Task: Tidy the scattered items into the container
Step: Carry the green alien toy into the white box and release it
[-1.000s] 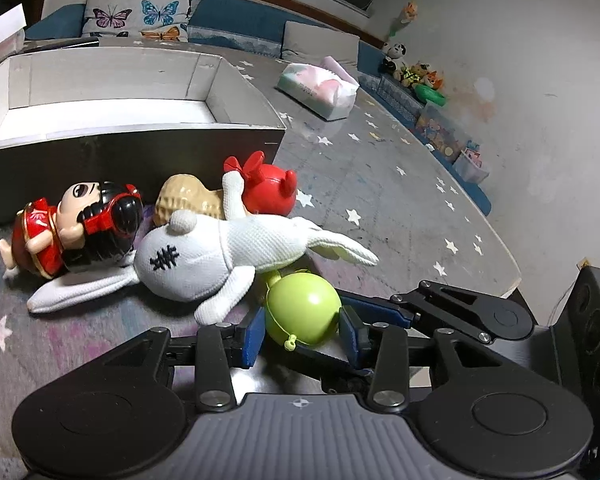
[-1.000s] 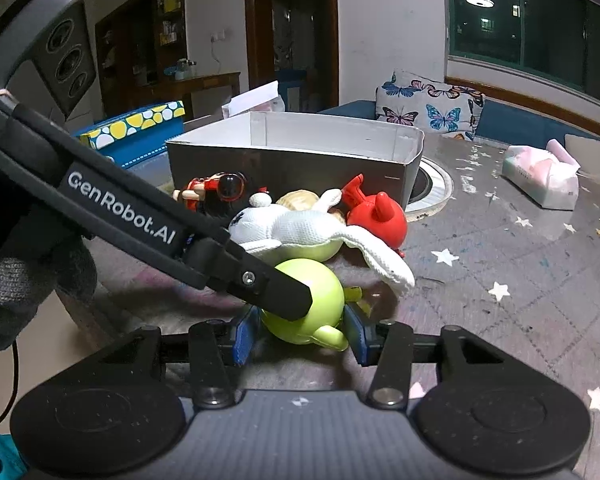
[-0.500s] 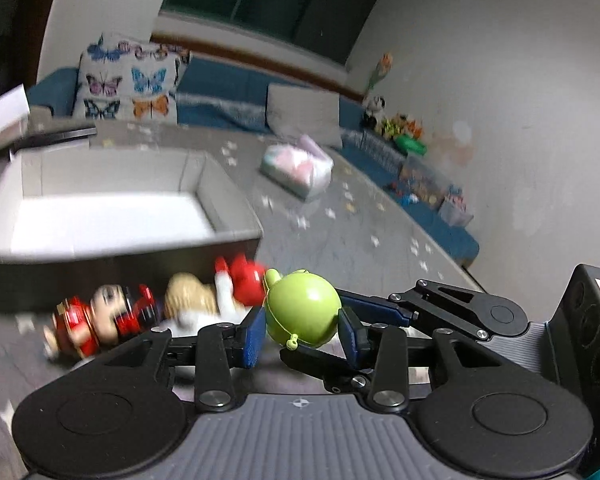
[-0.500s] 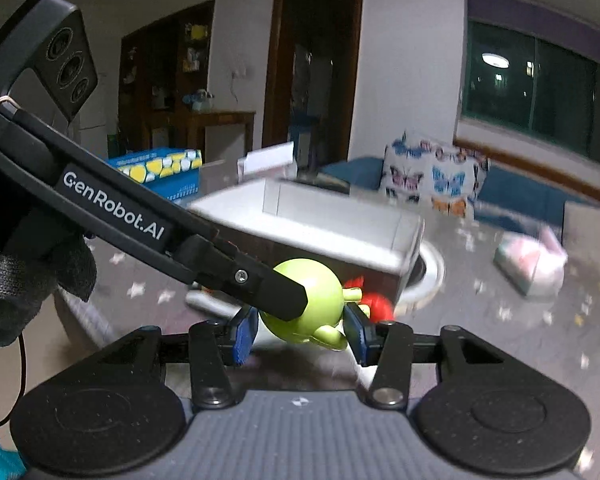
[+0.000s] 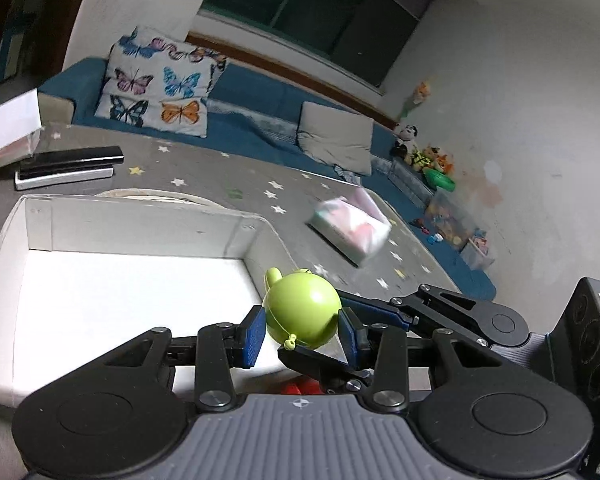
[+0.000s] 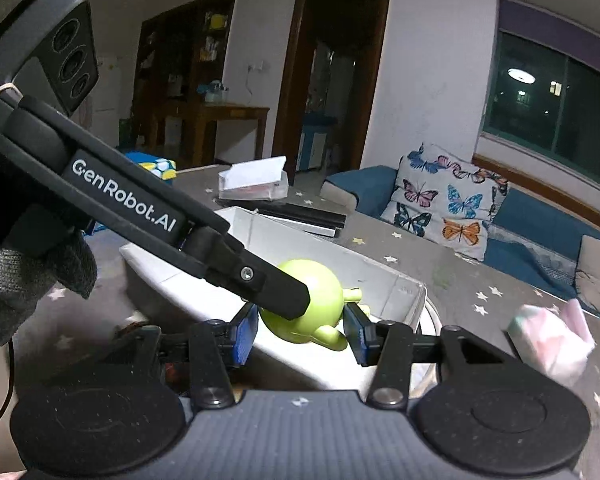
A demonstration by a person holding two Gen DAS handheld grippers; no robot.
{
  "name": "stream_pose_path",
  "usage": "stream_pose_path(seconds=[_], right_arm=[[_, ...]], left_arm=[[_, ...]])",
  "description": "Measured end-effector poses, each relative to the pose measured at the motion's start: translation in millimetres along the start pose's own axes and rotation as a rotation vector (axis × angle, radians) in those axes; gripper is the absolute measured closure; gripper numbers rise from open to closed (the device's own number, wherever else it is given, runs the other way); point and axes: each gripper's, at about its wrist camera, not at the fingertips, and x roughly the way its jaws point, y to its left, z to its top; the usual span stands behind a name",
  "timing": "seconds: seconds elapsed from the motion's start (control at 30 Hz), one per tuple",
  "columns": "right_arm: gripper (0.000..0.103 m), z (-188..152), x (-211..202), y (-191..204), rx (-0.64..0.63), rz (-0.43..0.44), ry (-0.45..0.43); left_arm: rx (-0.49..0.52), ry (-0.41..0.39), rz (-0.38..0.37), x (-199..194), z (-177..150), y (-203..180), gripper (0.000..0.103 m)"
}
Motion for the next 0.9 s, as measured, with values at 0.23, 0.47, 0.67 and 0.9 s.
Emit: stream_pose_path(seconds=[0.23,0.47,0.67,0.9], right_arm=[[0.056,6.7,59.5,-20.4,0.001,0.044,0.09],[0.056,5.6,99.1,-35.3,0.0,0.075,0.172],[0.056,5.8,122.1,-41.9,-0.005,0.092,0.236],[0.056,2.4,142.5,-43.3,-0.021,0.096,0.3]], left_arm=[[-0.099,0.055,-0.003,41.5,23.7,40.8,0.061],[-0.178,0.103,-0.008,68.3,30.4,66.9,0.061],[-0.227,0.128,-0.009,85.2,32.0,80.3,0.062],[-0.254,0.161,0.002,100.1,31.7,90.7,0.062]])
